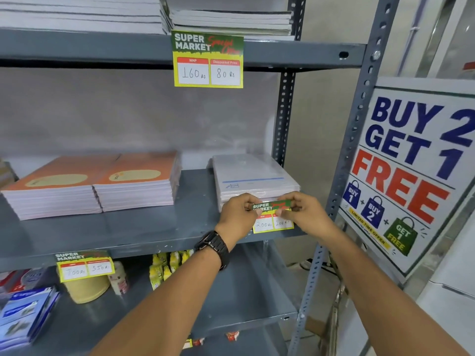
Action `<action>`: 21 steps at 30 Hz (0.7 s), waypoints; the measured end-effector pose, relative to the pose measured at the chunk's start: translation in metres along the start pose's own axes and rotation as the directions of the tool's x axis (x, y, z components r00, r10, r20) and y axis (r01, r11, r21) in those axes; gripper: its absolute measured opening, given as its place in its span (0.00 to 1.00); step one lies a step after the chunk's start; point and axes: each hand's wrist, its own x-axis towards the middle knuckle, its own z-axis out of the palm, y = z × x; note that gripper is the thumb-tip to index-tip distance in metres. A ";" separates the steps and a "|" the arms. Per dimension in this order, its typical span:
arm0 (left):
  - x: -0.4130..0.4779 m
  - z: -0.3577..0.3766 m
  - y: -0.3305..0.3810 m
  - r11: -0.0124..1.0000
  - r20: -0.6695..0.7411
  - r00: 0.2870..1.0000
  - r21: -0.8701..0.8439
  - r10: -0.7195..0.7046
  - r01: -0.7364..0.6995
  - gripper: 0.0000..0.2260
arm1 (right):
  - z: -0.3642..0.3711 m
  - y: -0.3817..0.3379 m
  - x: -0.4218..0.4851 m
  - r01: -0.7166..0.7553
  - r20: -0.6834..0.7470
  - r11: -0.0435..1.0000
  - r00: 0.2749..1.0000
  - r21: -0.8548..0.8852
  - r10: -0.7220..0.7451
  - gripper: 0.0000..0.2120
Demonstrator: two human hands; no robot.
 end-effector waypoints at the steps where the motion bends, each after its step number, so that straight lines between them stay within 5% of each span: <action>1: -0.003 -0.001 -0.001 0.999 -0.010 1.000 0.044 0.029 -0.029 0.07 | -0.001 -0.002 -0.003 0.022 0.021 0.999 1.000 0.026 -0.023 0.11; 7: -0.026 -0.006 -0.009 0.929 0.023 0.979 0.310 0.204 -0.201 0.03 | 0.003 -0.004 -0.019 0.084 0.097 0.994 0.992 -0.068 -0.077 0.04; 21: -0.048 0.001 -0.015 0.835 0.031 0.989 0.532 0.145 -0.139 0.08 | 0.015 0.007 -0.032 0.143 0.113 0.886 0.988 -0.441 -0.103 0.02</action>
